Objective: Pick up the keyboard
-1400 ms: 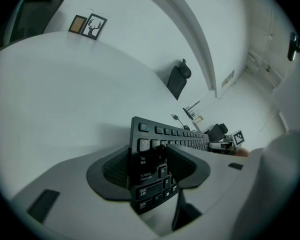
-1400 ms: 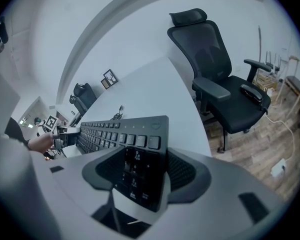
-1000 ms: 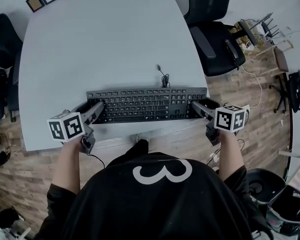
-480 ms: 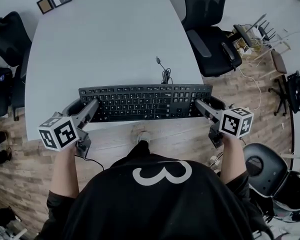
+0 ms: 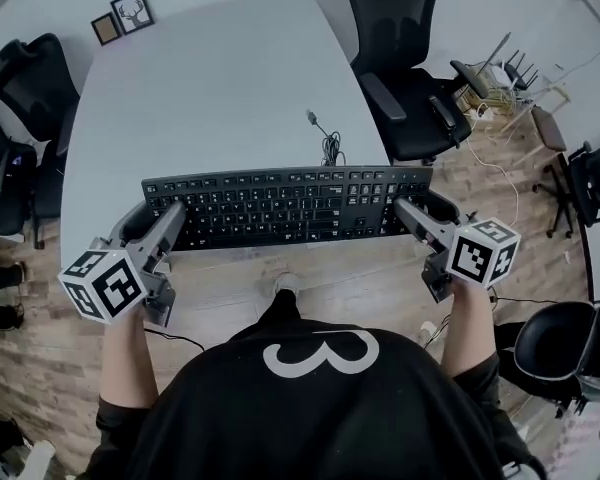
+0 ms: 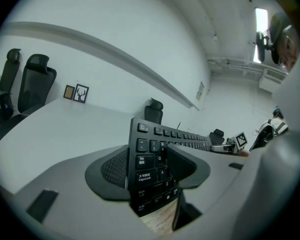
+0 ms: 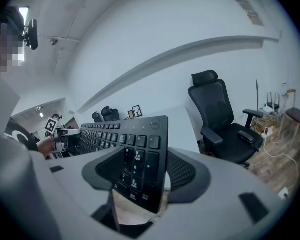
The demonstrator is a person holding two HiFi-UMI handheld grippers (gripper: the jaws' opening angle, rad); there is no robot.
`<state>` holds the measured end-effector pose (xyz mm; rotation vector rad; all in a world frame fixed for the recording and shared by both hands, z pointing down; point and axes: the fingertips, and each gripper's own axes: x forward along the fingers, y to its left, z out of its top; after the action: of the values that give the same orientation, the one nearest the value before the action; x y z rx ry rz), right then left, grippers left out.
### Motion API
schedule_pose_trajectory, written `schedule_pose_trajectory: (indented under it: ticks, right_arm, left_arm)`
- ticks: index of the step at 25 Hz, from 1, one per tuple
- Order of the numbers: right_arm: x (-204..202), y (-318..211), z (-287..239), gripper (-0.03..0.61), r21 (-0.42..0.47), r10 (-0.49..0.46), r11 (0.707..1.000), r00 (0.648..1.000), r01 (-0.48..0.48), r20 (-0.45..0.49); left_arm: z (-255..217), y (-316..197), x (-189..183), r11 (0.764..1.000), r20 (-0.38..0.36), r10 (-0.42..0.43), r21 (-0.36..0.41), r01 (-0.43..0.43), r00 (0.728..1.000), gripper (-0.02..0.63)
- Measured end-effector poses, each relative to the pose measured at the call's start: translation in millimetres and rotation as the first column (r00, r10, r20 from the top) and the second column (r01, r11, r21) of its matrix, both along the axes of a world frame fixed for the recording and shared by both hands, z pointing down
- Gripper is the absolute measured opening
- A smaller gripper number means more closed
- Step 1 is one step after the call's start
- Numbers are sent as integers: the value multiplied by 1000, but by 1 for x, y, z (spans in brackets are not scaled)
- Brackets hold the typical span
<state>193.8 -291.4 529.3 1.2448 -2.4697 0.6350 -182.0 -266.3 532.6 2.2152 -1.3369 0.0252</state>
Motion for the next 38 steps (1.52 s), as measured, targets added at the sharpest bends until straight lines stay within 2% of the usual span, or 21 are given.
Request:
schedule_pose_trajectory:
  ticks: [4,14,24,30,38]
  right_arm:
    - [3,-1,2,255,53,9,999,1000,-8,-16]
    - [0,11,-18,253,155,32,987,999,-32,-1]
    - [-1,13,-24,253,169,45,985,999,-42,-15]
    - [-5,21,-43,253,164,49,985,999,-47,-13]
    - [-3,20,-32,255,176,69,982,998,-66,-13]
  left_arm:
    - [11,-4,3,999,-18,6,46,-5,1000,224]
    - [-8,-3,-1,990,-19,22,140,-19,1000,225]
    - [-6,-5,-2,990,-35,25,143,-19,999,227]
    - [-23,5,-6,992,-41,15,122,-10,999,229]
    - [-14,-4,-4,990,-37,37,140,-32,999,229]
